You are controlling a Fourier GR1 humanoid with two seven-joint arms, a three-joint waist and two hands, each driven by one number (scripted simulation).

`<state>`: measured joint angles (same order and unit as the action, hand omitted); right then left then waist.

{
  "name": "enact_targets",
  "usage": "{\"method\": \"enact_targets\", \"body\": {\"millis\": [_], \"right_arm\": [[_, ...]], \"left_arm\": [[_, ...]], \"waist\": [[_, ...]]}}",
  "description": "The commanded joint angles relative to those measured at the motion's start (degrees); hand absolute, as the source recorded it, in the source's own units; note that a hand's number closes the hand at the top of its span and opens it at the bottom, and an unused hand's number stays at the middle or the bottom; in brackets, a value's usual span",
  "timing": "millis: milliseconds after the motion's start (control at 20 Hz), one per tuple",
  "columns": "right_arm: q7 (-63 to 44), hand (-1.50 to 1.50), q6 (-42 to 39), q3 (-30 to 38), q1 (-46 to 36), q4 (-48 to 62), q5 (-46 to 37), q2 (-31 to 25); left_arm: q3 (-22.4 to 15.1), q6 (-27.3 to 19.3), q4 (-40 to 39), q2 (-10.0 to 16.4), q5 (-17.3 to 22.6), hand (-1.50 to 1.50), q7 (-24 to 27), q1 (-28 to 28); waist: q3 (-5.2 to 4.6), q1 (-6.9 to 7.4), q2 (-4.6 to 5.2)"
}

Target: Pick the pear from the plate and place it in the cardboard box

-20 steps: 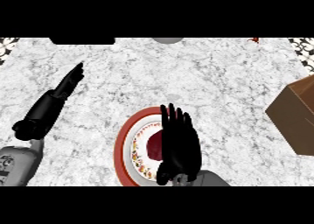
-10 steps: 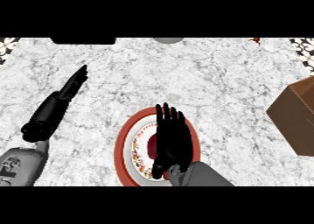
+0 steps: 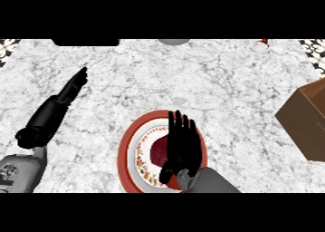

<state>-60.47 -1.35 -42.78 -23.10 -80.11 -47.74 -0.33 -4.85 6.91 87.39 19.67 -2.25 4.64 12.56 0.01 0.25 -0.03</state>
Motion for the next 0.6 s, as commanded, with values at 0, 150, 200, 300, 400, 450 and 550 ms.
{"method": "enact_targets", "body": {"millis": [0,150,200,300,400,450,550], "right_arm": [[2.5,-1.5,1.2,3.9,1.3,3.7,0.3,0.3],[4.1,-1.5,2.6,2.8,-0.7,5.7,1.4,0.3],[5.6,1.5,4.5,2.2,-2.6,10.2,2.4,0.3],[10.9,1.5,2.6,1.9,0.1,6.4,-1.2,-0.7],[11.0,1.5,3.8,3.2,-5.6,9.5,-2.3,0.3],[11.0,1.5,8.0,-0.2,-1.7,9.7,-5.0,0.3],[9.3,1.5,10.5,-1.8,-7.1,13.5,-3.9,0.3]], "left_arm": [[0.5,0.2,-2.8,-1.8,-1.7,0.0,1.6,0.9],[2.5,2.0,-1.7,-2.0,-1.8,0.0,0.6,0.2],[2.7,3.2,1.1,-1.2,-0.6,0.0,0.5,-1.2],[3.3,3.2,3.7,-0.8,0.0,0.0,-0.6,-2.5],[3.2,2.7,0.6,-1.2,-1.4,0.0,-2.7,2.3],[2.3,3.0,3.5,-1.6,-1.7,0.0,-0.3,-3.3],[2.0,1.9,2.1,-2.8,-3.1,0.0,-0.1,-1.8]], "waist": [[-0.01,-0.23,0.08],[-0.01,-0.07,0.05],[0.0,0.16,0.06],[0.0,0.04,-0.02],[0.0,-0.11,0.07],[0.0,0.08,0.0],[0.0,0.43,0.11]]}}
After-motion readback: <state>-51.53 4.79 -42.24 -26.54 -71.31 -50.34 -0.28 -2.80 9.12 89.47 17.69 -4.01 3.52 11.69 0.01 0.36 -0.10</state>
